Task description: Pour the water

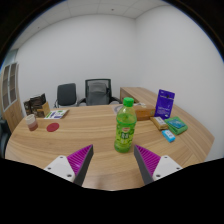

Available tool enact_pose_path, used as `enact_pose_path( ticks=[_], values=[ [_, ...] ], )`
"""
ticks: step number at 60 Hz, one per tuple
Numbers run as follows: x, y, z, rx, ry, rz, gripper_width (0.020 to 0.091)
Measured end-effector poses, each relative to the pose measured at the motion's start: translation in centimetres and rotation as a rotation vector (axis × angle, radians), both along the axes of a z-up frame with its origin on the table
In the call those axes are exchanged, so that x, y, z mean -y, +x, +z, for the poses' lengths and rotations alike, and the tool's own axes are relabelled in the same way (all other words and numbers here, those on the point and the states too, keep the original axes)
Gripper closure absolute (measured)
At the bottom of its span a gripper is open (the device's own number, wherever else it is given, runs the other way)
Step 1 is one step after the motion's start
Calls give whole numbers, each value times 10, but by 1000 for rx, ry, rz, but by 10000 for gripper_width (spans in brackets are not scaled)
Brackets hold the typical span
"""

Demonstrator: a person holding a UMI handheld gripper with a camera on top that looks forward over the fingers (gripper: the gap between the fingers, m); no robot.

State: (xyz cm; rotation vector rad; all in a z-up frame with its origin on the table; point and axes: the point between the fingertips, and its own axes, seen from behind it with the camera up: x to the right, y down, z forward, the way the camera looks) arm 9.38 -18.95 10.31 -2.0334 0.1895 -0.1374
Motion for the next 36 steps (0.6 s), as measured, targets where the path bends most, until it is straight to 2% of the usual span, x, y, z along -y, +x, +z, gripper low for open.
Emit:
enact_pose_path(
  ticks=[18, 21, 25, 36],
  values=[
    [-100, 57, -23, 8, 79, 114, 263],
    [-110, 59, -29, 5, 92, 122, 307],
    [-120, 61, -33, 4, 103, 128, 410],
    [-140, 57, -31, -1, 169, 161, 534]
  ],
)
